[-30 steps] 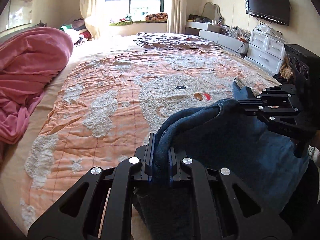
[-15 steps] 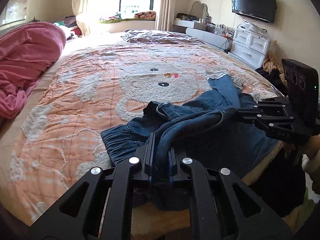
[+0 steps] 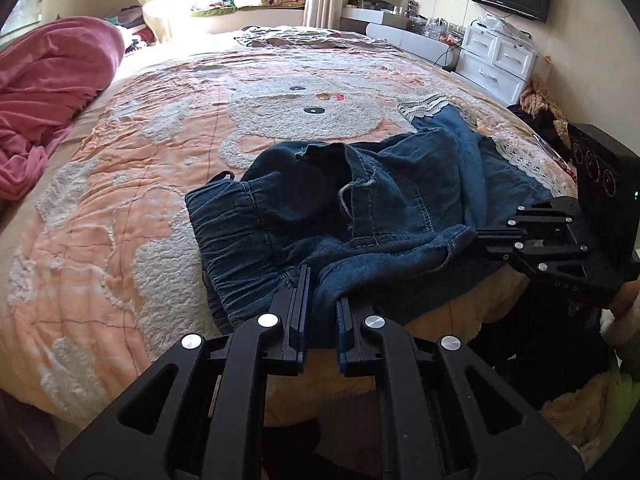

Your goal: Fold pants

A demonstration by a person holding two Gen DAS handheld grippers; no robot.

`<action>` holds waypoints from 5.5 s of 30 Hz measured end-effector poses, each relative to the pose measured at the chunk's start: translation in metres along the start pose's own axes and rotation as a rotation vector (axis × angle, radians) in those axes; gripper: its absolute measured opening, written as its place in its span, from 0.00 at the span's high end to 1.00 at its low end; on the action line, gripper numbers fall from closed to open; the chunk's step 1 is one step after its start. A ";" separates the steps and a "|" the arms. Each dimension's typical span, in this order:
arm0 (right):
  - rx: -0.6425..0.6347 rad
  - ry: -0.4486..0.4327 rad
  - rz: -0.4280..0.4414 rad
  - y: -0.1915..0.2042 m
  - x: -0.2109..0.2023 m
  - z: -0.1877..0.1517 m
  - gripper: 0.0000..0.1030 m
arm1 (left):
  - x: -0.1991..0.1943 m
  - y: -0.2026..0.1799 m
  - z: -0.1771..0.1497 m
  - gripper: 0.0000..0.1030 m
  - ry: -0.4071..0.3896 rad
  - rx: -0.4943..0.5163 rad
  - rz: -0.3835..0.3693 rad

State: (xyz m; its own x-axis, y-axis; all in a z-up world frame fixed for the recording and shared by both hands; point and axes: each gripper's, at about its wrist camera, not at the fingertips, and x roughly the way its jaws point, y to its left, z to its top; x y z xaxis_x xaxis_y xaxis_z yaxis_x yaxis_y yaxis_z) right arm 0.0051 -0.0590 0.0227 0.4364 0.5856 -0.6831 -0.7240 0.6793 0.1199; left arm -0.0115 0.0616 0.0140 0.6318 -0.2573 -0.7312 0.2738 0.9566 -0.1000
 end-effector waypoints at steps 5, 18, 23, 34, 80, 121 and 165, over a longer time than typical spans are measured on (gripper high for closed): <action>0.001 0.001 -0.005 0.004 0.002 -0.006 0.95 | -0.012 -0.004 -0.001 0.92 -0.006 0.000 0.002; 0.042 0.000 0.010 0.002 0.005 -0.007 0.93 | -0.008 -0.014 -0.004 0.70 0.041 0.008 0.021; 0.041 0.005 0.014 0.002 0.004 -0.007 0.91 | -0.024 -0.022 -0.002 0.55 0.032 0.040 0.038; 0.069 0.028 0.066 0.006 -0.009 -0.007 0.69 | -0.016 -0.023 0.024 0.71 0.006 -0.028 -0.011; 0.324 0.030 -0.326 -0.180 -0.035 0.098 0.38 | 0.115 -0.127 0.076 0.71 0.180 0.007 -0.333; 0.708 -0.301 -0.307 -0.245 -0.142 0.047 0.91 | 0.111 -0.126 0.073 0.63 0.014 0.033 -0.435; 0.960 -0.171 -0.399 -0.175 -0.188 -0.151 0.86 | 0.096 -0.167 0.023 0.99 0.030 0.387 -0.376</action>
State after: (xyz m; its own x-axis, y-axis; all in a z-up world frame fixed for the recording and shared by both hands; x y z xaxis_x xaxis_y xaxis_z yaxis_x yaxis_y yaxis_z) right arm -0.0309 -0.3545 0.0213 0.6737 0.2462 -0.6968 0.1833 0.8578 0.4803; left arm 0.0199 -0.1262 -0.0239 0.4190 -0.5628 -0.7125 0.7276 0.6775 -0.1073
